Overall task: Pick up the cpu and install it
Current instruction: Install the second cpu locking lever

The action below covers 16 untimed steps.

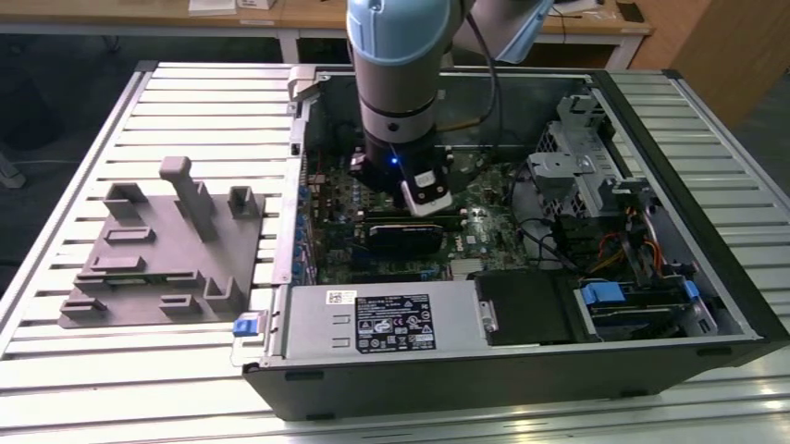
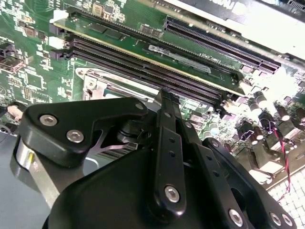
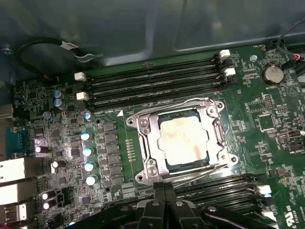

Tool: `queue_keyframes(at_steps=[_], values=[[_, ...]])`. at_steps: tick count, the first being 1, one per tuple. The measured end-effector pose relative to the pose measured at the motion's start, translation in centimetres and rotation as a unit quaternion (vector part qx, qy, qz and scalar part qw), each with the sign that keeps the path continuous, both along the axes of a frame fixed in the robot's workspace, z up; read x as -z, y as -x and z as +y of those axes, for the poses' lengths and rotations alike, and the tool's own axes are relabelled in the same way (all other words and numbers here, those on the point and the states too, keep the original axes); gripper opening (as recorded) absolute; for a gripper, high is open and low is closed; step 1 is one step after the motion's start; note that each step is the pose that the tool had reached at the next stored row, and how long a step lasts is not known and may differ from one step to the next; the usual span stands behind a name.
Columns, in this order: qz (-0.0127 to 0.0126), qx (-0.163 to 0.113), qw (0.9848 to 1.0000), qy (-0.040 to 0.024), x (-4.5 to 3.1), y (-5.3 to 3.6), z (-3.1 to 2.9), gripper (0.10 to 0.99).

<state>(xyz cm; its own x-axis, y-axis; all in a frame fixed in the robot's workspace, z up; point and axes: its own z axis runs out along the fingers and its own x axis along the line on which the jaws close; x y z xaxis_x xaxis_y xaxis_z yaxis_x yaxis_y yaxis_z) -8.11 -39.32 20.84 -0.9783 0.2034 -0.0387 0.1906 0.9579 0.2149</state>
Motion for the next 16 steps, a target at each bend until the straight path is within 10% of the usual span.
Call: queue_keyframes(at_steps=[16], values=[[0.0002, -0.013, 0.9991, -0.0397, 1.54, 1.07, -0.77, 0.106]])
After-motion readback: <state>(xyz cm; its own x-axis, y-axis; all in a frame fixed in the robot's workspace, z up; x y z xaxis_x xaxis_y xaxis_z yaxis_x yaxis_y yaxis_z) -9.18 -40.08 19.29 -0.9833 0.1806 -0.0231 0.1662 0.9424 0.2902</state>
